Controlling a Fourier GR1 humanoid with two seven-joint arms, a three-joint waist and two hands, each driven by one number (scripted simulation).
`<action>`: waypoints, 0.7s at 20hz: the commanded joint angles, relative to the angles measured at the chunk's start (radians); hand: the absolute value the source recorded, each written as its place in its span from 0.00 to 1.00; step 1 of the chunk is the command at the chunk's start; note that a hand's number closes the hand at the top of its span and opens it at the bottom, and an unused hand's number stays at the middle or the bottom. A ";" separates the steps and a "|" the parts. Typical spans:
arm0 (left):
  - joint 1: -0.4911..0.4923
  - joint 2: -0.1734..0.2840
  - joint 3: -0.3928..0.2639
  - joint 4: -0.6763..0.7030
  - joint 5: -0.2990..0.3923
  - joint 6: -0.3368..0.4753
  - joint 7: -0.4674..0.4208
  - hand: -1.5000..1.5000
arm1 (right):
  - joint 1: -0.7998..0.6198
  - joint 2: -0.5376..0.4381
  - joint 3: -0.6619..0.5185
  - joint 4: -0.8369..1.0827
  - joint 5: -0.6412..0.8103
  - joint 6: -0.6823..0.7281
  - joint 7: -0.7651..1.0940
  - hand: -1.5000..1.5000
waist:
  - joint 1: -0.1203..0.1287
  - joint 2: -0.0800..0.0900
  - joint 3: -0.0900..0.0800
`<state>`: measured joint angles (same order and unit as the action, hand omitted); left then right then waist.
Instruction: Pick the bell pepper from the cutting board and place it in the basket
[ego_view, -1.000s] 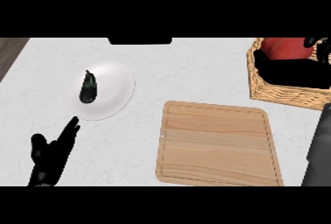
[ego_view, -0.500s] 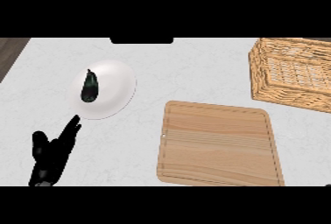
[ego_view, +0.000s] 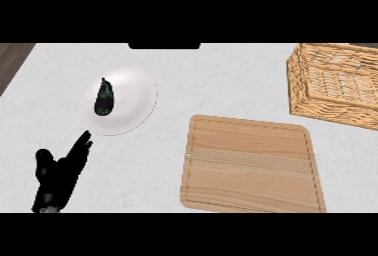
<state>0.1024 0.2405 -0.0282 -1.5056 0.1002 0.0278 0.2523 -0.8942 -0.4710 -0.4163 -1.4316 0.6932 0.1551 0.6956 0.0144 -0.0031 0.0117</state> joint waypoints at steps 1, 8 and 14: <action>0.069 -0.002 -0.013 0.022 -0.015 0.001 0.045 0.50 | 0.024 -0.013 -0.040 0.111 -0.034 -0.056 -0.103 1.00 | 0.002 0.007 -0.011; 0.038 -0.012 0.011 0.095 -0.004 -0.019 -0.006 0.50 | 0.032 0.023 -0.150 0.291 -0.136 -0.186 -0.242 1.00 | 0.003 0.011 -0.011; -0.015 -0.019 0.023 0.110 -0.005 -0.017 0.025 0.50 | 0.057 -0.026 -0.171 0.418 -0.164 -0.211 -0.356 1.00 | -0.003 0.010 -0.011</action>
<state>0.0944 0.2282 -0.0199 -1.4961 0.0887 0.0186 0.2552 -0.8327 -0.4536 -0.5569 -1.1133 0.5593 -0.0456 0.4089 0.0143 -0.0042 0.0136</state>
